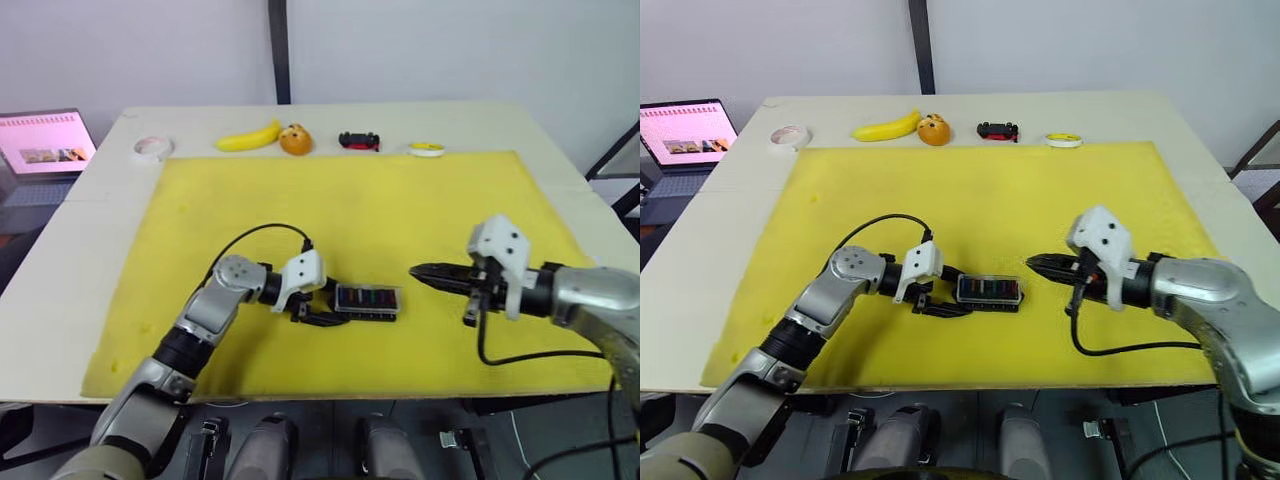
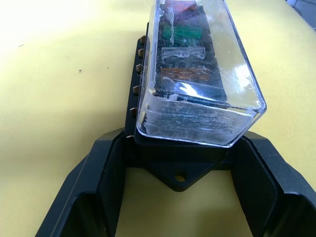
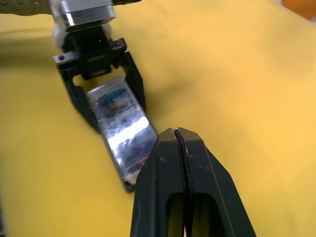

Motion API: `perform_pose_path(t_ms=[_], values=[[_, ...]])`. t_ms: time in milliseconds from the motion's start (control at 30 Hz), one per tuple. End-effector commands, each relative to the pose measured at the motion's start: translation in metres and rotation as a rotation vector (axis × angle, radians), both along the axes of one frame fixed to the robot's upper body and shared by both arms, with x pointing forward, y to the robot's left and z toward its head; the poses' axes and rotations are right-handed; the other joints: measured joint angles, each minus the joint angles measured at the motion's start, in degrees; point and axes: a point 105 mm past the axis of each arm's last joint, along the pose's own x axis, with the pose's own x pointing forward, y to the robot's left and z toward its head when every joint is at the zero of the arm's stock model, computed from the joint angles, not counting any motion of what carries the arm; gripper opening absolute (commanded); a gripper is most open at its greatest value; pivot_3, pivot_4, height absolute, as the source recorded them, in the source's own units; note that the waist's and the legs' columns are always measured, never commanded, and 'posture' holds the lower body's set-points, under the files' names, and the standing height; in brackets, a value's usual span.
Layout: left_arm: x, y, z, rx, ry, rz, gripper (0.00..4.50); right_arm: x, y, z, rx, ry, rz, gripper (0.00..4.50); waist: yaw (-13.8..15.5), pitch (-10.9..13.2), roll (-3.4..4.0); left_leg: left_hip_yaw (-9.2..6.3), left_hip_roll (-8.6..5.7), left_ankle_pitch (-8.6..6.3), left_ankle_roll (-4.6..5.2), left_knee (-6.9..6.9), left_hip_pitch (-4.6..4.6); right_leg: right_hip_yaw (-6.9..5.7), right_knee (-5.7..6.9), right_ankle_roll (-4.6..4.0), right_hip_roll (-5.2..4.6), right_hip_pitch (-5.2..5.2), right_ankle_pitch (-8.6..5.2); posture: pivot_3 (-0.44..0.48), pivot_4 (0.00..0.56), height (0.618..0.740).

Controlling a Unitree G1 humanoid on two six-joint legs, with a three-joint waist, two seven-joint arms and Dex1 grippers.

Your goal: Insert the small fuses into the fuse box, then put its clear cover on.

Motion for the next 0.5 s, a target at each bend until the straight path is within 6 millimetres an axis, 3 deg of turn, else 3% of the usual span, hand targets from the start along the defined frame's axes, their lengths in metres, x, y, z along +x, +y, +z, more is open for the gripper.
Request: perform_pose_path(t_ms=[33,200,400,500], values=[[0.002,0.001,0.001,0.003,-0.013,0.004,2.53,-0.012,0.021,-0.002,0.0,-0.026,0.081,0.02,-0.01,0.0,0.0,0.0,0.0,0.0,0.0,0.0,0.0,0.0,0.0,0.0,-0.01,0.0,0.0,0.0,0.15,0.74],[0.003,-0.002,0.0,0.006,-0.025,-0.006,2.53,0.007,0.043,-0.019,0.027,-0.023,0.055,0.02,-0.01,0.01,0.0,0.01,-0.01,0.01,-0.01,0.0,0.0,0.01,0.0,0.0,-0.02,-0.01,0.0,0.0,0.15,0.74],[0.003,-0.003,0.002,0.006,-0.033,-0.007,2.53,0.025,0.055,-0.028,0.04,-0.013,0.028,0.02,0.05,0.01,-0.01,0.0,-0.04,0.01,-0.01,0.0,-0.01,0.01,-0.02,0.0,-0.03,-0.02,0.0,0.0,0.15,0.74],[0.002,-0.003,0.002,0.005,-0.034,-0.006,2.53,0.03,0.057,-0.044,0.0,0.05,0.001,0.02,0.06,0.01,0.0,0.0,-0.04,0.01,-0.02,0.0,-0.01,0.01,-0.01,0.0,-0.02,-0.02,0.0,0.0,0.15,0.74]])
